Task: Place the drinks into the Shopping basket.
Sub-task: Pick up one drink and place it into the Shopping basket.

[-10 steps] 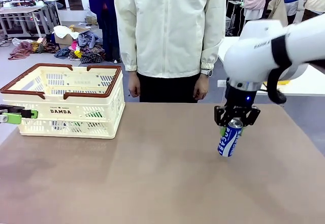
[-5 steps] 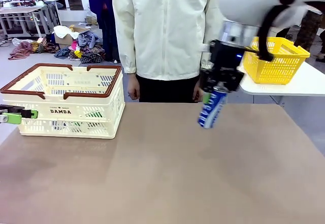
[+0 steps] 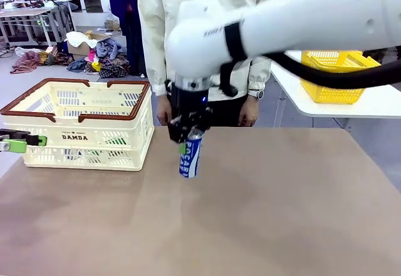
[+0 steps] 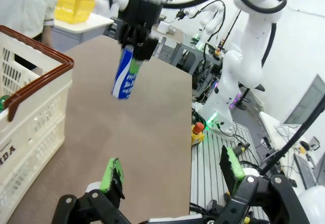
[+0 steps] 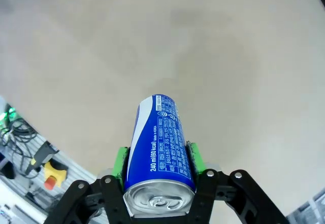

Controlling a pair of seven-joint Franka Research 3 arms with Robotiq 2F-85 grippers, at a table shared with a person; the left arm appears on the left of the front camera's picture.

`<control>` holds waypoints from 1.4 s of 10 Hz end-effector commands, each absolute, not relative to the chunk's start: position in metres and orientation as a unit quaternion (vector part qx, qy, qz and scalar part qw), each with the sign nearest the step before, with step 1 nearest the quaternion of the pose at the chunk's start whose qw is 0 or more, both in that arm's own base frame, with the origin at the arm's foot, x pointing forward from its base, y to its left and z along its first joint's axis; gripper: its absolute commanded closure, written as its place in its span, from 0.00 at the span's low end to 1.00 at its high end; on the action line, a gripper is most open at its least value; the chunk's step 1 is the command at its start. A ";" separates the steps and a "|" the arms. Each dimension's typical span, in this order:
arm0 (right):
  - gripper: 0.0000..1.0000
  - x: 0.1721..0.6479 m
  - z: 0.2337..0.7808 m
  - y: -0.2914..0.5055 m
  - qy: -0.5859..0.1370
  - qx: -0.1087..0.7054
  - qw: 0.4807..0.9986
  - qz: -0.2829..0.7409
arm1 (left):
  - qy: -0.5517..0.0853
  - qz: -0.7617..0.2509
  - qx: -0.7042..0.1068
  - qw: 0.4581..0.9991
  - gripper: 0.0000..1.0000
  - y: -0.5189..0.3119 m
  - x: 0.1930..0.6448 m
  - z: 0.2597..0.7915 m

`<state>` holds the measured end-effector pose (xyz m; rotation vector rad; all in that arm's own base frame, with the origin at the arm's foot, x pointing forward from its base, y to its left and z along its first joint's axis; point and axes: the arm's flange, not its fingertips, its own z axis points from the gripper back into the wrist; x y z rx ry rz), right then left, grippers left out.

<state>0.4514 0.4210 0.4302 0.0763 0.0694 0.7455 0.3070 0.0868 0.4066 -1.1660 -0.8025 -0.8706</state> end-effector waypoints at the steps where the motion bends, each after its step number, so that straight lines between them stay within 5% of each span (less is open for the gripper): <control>1: 1.00 0.455 0.409 0.414 0.011 0.029 0.919 0.393 | -0.357 -0.396 -0.518 0.669 0.00 0.089 0.303 0.406; 5: 1.00 0.442 0.393 0.405 0.004 0.023 0.909 0.416 | -0.357 -0.396 -0.518 0.669 0.00 0.089 0.303 0.406; 6: 0.69 0.443 0.390 0.407 0.021 0.017 0.908 0.419 | -0.357 -0.396 -0.518 0.669 0.00 0.089 0.303 0.406; 7: 0.15 0.445 0.391 0.407 0.026 0.015 0.907 0.419 | -0.357 -0.396 -0.518 0.669 0.00 0.089 0.303 0.406; 8: 0.00 0.444 0.395 0.405 0.025 0.025 0.906 0.422 | -0.357 -0.396 -0.518 0.669 0.00 0.089 0.303 0.406; 12: 0.00 0.439 0.446 0.369 0.021 0.087 0.905 0.416 | -0.357 -0.396 -0.518 0.669 0.00 0.089 0.303 0.406; 14: 0.00 0.434 0.515 0.289 0.044 0.169 0.936 0.305 | -0.357 -0.396 -0.518 0.669 0.00 0.089 0.303 0.406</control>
